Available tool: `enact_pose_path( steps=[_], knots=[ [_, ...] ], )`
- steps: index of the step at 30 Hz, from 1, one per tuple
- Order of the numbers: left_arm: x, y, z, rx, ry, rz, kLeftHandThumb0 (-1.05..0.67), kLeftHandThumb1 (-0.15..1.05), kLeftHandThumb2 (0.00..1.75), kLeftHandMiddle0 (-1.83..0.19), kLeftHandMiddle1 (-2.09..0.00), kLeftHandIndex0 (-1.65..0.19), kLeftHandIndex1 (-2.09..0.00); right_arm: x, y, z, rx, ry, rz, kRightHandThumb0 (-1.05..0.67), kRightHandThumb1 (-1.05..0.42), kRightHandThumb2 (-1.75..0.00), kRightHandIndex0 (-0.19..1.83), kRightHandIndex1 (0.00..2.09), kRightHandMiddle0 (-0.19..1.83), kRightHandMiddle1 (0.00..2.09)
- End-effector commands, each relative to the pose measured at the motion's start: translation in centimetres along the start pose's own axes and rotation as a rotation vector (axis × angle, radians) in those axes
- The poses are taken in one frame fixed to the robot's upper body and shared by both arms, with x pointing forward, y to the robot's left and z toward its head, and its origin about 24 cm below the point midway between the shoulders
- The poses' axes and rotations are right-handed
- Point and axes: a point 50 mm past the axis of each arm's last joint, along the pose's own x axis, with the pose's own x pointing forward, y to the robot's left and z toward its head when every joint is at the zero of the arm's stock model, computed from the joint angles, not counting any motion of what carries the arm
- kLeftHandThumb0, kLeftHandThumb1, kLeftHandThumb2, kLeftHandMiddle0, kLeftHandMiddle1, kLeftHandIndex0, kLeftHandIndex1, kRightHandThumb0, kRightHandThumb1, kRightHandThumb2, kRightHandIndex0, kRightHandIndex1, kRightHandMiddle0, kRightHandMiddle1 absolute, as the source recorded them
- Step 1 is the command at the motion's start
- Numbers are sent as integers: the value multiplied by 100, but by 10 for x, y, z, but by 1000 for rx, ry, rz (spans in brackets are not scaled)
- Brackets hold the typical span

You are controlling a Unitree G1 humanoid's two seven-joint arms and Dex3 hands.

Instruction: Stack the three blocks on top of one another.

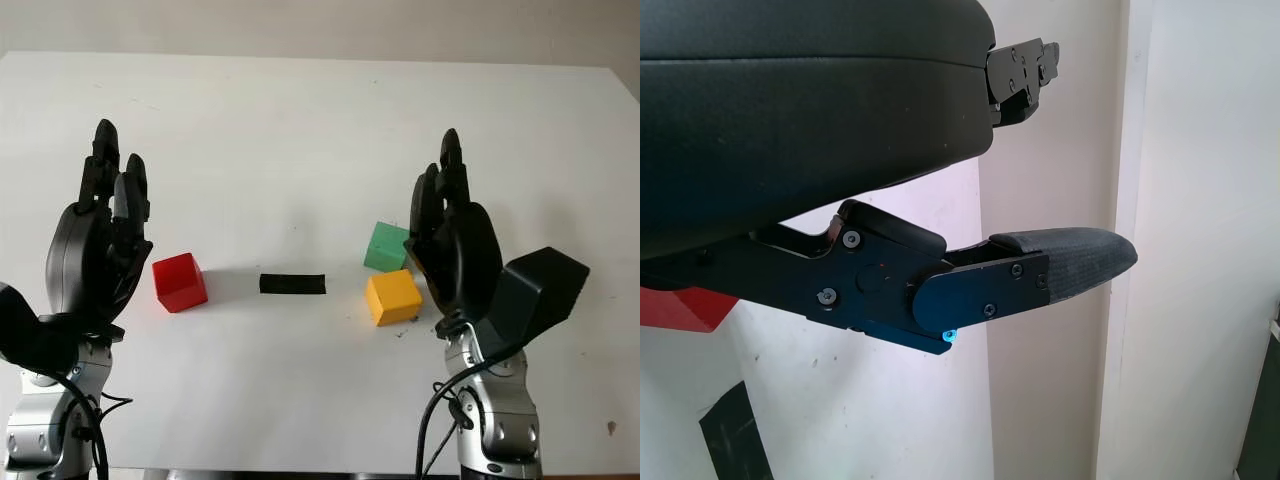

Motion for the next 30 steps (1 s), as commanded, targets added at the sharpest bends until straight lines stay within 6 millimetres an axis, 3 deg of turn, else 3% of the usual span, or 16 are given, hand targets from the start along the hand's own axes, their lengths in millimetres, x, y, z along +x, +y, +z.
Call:
enact_pose_path(
  steps=[1,7,17,23,28,30],
  knots=[
    [2,1,6,7,-23,-1,-73,105,59,19,0,19,0,3,3,3,0,-17,9,-69,-105,-67,-19,0,-19,0],
    [8,2,5,9,-16,-2,-73,105,58,19,-1,19,0,11,7,0,14,-14,14,-70,-105,-68,-19,0,-19,0],
    [8,4,14,46,-67,38,-69,105,51,18,-5,18,-2,9,5,2,19,-36,15,-71,-105,-69,-19,0,-19,0],
    [-3,10,48,630,-147,152,-77,105,32,-3,-10,0,-10,7,4,4,4,-44,11,-70,-105,-70,-19,0,-19,0],
    [-16,11,73,953,-151,134,-78,102,9,-18,-8,-30,-17,6,3,3,3,-42,6,-70,-105,-70,-19,0,-19,0],
    [-20,9,79,1018,-112,114,-80,101,6,-19,-7,-34,-17,6,2,3,4,-42,6,-70,-105,-69,-19,0,-19,0]
  ],
)
